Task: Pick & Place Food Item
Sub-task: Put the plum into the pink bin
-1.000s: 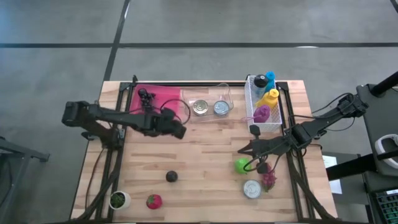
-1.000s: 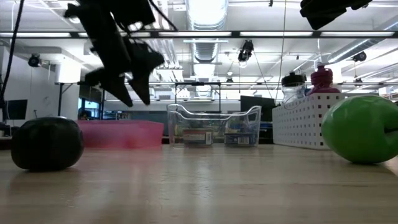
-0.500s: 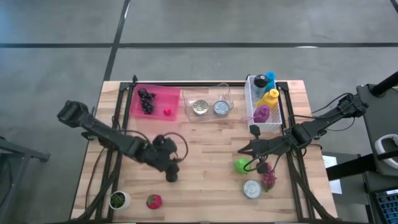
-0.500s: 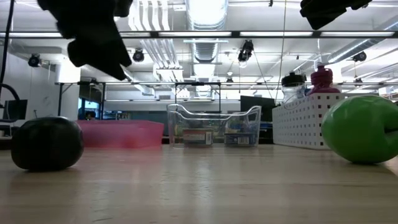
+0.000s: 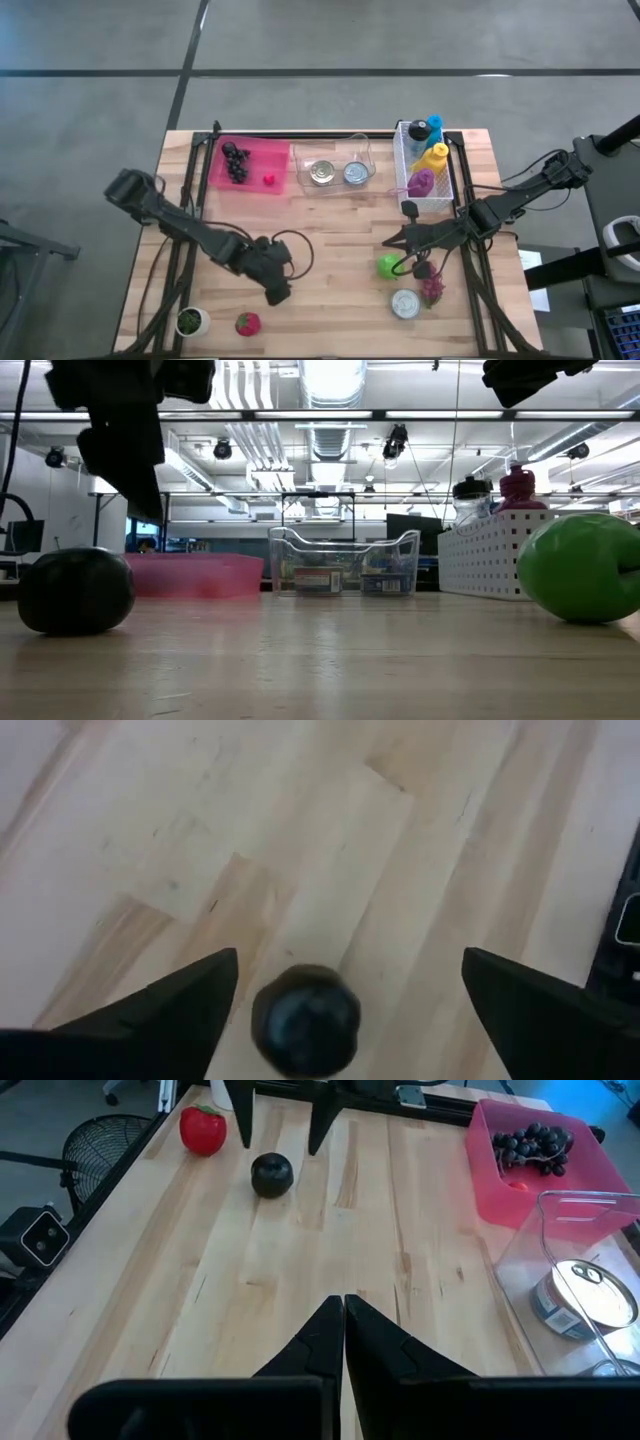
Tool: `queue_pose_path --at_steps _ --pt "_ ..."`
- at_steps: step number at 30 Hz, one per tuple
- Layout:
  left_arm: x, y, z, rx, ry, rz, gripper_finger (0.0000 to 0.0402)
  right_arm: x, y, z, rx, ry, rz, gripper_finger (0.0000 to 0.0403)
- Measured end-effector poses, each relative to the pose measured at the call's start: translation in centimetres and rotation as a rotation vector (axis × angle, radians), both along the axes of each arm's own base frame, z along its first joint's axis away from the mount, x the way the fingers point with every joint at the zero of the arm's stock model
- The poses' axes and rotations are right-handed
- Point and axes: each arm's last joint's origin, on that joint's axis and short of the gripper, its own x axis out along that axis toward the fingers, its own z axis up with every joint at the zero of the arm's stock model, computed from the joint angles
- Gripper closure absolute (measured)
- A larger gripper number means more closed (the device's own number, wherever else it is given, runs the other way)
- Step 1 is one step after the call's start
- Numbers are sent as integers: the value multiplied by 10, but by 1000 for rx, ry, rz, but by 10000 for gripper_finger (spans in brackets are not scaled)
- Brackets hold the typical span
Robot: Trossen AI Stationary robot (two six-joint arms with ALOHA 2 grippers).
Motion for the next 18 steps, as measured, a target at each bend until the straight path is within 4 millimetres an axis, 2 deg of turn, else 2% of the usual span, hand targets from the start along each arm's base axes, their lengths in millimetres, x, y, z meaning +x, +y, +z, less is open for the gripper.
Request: queue_pose_path --at_steps 7,12,18 --pt "15 -6 12 18 149 29 8 0 0 0 0 0 0 394" --pt "22 -10 -3 49 323 46 5 0 0 0 0 0 0 394" --pt "28 -17 -21 12 409 18 3 0 0 0 0 0 0 394"
